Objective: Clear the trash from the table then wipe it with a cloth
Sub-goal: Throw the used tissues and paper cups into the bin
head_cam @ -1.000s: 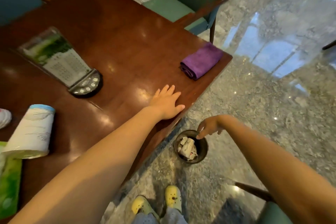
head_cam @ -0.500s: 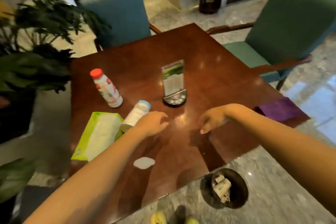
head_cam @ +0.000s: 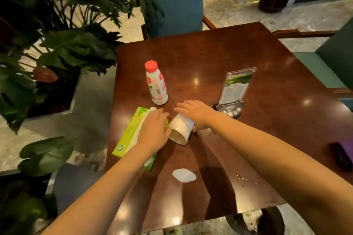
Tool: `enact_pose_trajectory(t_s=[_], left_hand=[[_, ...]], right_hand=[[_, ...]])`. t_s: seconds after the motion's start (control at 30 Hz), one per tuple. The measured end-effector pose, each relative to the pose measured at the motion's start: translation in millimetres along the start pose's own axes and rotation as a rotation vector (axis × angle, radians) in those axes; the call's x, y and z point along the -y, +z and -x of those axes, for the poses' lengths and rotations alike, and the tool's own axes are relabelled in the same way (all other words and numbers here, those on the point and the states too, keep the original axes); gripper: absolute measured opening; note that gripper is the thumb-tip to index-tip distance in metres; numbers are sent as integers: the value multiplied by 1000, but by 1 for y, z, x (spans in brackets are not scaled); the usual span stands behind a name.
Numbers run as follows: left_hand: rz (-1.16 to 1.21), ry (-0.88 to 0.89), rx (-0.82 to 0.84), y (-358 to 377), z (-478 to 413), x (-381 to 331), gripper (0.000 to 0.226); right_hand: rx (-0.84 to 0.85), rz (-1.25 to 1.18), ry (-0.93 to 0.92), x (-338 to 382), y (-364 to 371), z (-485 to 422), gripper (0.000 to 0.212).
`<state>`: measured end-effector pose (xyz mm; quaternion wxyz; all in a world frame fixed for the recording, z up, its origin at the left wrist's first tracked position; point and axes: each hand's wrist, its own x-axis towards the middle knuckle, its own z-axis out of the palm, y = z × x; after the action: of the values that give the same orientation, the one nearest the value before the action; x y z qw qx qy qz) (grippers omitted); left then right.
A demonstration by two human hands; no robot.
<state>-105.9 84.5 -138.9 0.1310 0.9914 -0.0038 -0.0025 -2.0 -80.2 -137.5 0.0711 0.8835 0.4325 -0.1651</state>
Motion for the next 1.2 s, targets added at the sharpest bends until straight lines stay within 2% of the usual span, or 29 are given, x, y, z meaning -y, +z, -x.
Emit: enact_pose_trajectory(t_s=[0.1,0.23,0.3,0.4,0.6,0.67,0.77,0.83,0.87,0.97,1.07,1.2], left_hand=[[-104,-1,-55,-2,6,18,60],[-212,-47,131,10,13,40,70],[-204,-26,204,16,13,46,75],[-188,5,216,20,10,51,77],[-208,-36,296,12,7,44,72],[-91,-66,267,1,-1,30,67],[455,-64,173,-19,-14,-3,58],[801,-11,240,-31,-21,-33,63],[869,26,281,-33,-24,-47,71],[857,141,313,-32,-36,-87,90],[907,258,326,-22,-47,-124,81],[887,425,422,2,-50,-182,75]], right_hand=[[50,83,-58,4,1,-17,82],[57,78,-104,2,6,-27,73],[49,69,-125,-2,6,-28,72],[65,25,-131,-6,3,-26,75],[38,-154,-31,-14,-22,3,79],[17,-196,14,-17,-32,21,78],[-48,-258,72,-23,-43,56,77],[-108,-305,118,-28,-45,82,76],[-137,-334,147,-31,-46,95,76],[-216,-417,253,-41,-43,136,75],[-275,-517,359,-49,-30,180,77],[-282,-648,489,-58,-2,244,75]])
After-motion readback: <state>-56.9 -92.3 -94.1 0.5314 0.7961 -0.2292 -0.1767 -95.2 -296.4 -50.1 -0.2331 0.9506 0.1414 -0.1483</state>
